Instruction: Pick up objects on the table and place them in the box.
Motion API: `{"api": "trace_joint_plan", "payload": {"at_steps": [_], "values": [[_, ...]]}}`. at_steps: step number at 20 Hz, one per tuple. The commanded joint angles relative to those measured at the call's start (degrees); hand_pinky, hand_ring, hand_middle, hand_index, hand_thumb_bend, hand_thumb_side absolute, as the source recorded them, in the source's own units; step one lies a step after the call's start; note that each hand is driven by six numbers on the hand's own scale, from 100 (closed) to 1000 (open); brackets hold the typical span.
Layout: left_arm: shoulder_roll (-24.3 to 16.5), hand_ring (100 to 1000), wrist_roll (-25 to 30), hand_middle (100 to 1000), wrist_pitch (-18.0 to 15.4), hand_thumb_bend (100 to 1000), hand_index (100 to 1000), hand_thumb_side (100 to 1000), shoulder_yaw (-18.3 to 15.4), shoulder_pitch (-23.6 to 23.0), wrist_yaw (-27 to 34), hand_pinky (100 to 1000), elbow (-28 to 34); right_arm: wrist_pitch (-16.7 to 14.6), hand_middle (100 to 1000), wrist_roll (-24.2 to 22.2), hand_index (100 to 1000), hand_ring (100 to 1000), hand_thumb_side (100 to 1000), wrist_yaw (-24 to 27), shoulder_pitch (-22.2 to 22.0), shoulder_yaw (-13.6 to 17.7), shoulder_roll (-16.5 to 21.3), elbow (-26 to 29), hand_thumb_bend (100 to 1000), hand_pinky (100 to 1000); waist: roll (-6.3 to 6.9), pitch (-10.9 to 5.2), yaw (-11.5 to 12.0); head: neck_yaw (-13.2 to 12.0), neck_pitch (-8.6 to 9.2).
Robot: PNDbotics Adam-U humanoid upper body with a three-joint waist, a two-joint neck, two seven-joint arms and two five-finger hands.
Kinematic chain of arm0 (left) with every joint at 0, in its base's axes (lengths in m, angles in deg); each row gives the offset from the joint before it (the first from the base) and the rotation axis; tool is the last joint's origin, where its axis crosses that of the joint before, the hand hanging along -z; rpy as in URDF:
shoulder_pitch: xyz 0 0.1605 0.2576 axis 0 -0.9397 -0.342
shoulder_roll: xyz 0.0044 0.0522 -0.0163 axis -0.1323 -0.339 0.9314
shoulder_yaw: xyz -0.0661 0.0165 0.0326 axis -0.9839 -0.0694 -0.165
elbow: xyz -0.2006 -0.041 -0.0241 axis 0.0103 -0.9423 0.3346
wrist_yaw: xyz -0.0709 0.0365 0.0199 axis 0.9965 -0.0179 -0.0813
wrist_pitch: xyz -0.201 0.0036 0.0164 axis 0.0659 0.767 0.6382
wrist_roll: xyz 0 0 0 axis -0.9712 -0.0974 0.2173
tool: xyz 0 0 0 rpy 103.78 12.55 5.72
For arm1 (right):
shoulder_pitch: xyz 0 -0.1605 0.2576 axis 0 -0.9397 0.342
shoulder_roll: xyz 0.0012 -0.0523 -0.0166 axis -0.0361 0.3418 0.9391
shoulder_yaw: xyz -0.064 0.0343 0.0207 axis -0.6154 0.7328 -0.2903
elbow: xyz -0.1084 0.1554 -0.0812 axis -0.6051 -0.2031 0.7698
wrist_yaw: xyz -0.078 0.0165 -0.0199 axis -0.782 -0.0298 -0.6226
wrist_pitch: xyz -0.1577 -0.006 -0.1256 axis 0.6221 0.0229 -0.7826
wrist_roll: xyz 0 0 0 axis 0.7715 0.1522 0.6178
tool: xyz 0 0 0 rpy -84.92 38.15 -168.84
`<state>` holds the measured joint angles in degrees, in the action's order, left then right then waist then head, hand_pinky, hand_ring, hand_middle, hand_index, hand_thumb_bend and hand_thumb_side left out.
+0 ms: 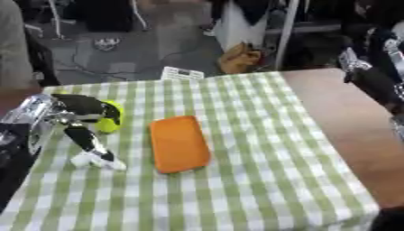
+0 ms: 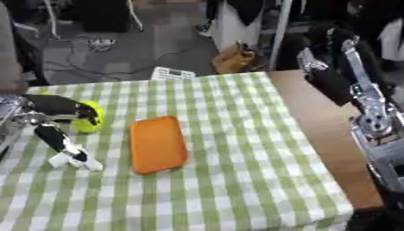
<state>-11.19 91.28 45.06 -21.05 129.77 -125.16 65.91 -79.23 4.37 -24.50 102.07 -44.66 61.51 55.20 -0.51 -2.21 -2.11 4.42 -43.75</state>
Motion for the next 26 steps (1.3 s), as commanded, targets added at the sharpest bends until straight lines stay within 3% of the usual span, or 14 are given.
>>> {"api": "trace_joint_plan", "payload": {"at_steps": [1, 5, 12, 14, 16, 17, 18, 23, 24, 26], "values": [[-1.6, 1000, 5.8, 1000, -7.4, 100, 983, 1000, -0.7, 1.0, -0.3, 1000, 0.7, -0.1, 582, 0.1, 820, 557, 646, 0.2, 0.8, 0.4, 1.1, 0.3, 269, 352, -0.1, -0.95, -0.1, 0.1, 0.46], [-1.2, 1000, 4.7, 1000, -5.7, 100, 1000, 1000, -0.7, 0.9, 1.5, 1000, -1.7, -0.1, 582, 0.1, 820, 557, 648, 0.2, 0.7, 0.4, 1.1, 0.3, 274, 352, -0.12, -0.96, -0.1, 0.2, 0.54], [-0.4, 1000, 10.5, 1000, 0.2, 100, 985, 1000, -3.1, 0.8, 9.3, 1000, -7.7, -0.1, 582, 0.2, 820, 557, 646, 0.2, 0.6, 0.5, 1.1, 0.2, 268, 352, -0.18, -0.97, -0.1, 0.3, 0.36], [-0.6, 1000, 12.7, 966, -1.2, 607, 932, 1000, -2.5, 0.8, 10.5, 1000, -7.1, -0.1, 582, 0.1, 820, 557, 647, 0.2, 0.6, 0.4, 1.1, 0.2, 268, 352, -0.18, -0.96, -0.1, 0.4, 0.34], [-1.0, 985, 15.7, 913, -3.7, 764, 900, 854, -2.6, 0.9, 11.1, 1000, -5.7, -0.1, 581, 0.1, 820, 557, 647, 0.2, 0.6, 0.4, 1.0, 0.2, 268, 351, -0.18, -0.97, 0.0, 0.5, 0.35], [-1.1, 985, 16.8, 913, -4.4, 764, 900, 854, -2.8, 1.0, 11.3, 1000, -5.1, -0.1, 581, 0.1, 820, 557, 647, 0.2, 0.6, 0.4, 1.0, 0.1, 268, 351, -0.18, -0.97, 0.0, 0.5, 0.36], [-1.3, 900, 17.8, 853, -4.8, 908, 881, 683, -3.0, 1.1, 11.3, 892, -4.3, -0.1, 582, 0.1, 820, 557, 646, 0.2, 0.6, 0.4, 1.0, 0.1, 268, 351, -0.17, -0.98, 0.0, 0.5, 0.33], [-1.6, 885, 21.5, 843, -4.9, 937, 880, 660, -3.4, 1.3, 11.1, 871, -2.1, -0.1, 581, 0.0, 819, 557, 647, 0.2, 0.6, 0.4, 1.0, 0.1, 267, 351, -0.18, -1.0, 0.0, 0.5, 0.36], [-2.0, 794, 22.0, 802, -4.7, 966, 863, 626, -3.1, 1.2, 11.0, 719, -2.3, -0.1, 580, 0.1, 818, 556, 647, 0.2, 0.6, 0.4, 1.0, 0.0, 266, 351, -0.11, -1.01, 0.0, 0.6, 0.37], [-2.8, 762, 23.2, 791, -3.2, 942, 856, 621, -2.7, 0.9, 9.7, 670, -2.7, -0.1, 580, 0.1, 818, 556, 647, 0.2, 0.6, 0.5, 1.0, 0.0, 266, 351, -0.08, -0.98, -0.1, 0.7, 0.42]]}}
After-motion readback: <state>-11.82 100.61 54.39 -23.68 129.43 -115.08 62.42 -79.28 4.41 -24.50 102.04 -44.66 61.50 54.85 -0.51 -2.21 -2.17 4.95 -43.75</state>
